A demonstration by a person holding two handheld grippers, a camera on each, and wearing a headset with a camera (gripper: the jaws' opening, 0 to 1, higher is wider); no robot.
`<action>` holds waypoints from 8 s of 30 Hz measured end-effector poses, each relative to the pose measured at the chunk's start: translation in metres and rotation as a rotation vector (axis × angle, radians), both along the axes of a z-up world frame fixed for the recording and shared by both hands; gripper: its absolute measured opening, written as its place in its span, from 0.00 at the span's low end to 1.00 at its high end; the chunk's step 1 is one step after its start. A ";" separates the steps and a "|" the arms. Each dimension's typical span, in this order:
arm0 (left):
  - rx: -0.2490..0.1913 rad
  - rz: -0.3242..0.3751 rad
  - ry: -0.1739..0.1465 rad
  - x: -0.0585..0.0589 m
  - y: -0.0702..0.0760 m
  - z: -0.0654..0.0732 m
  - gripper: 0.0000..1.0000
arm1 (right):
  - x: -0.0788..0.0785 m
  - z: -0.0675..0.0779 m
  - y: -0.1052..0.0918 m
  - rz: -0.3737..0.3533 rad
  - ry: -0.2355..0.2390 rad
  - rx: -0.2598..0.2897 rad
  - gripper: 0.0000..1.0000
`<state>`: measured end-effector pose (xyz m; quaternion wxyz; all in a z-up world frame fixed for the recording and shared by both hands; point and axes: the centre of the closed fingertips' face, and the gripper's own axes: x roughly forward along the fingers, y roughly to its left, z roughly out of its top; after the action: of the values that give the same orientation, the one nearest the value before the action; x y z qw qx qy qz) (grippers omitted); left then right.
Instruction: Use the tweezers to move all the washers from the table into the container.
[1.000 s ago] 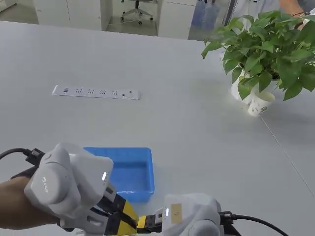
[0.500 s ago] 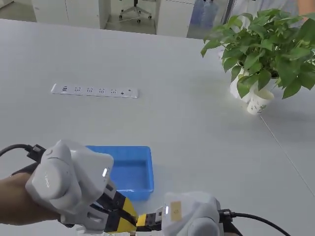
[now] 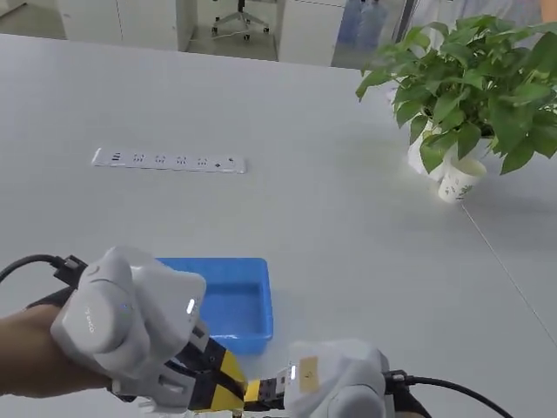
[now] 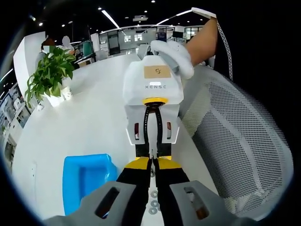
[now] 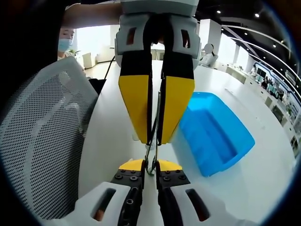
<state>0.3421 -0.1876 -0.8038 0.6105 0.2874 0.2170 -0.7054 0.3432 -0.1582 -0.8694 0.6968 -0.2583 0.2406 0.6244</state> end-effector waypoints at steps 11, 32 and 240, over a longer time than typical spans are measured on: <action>0.009 -0.010 0.007 0.000 0.001 -0.001 0.07 | 0.000 -0.001 0.000 -0.022 0.018 0.005 0.09; 0.018 -0.011 0.002 -0.001 0.002 0.003 0.07 | -0.001 0.003 0.000 -0.026 0.021 0.004 0.09; 0.041 0.032 -0.010 0.016 0.040 0.032 0.06 | 0.021 0.033 0.038 -0.011 -0.020 0.037 0.10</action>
<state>0.3577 -0.1481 -0.7715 0.6167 0.2998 0.2329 -0.6896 0.3643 -0.1204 -0.8363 0.7072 -0.2503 0.2235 0.6223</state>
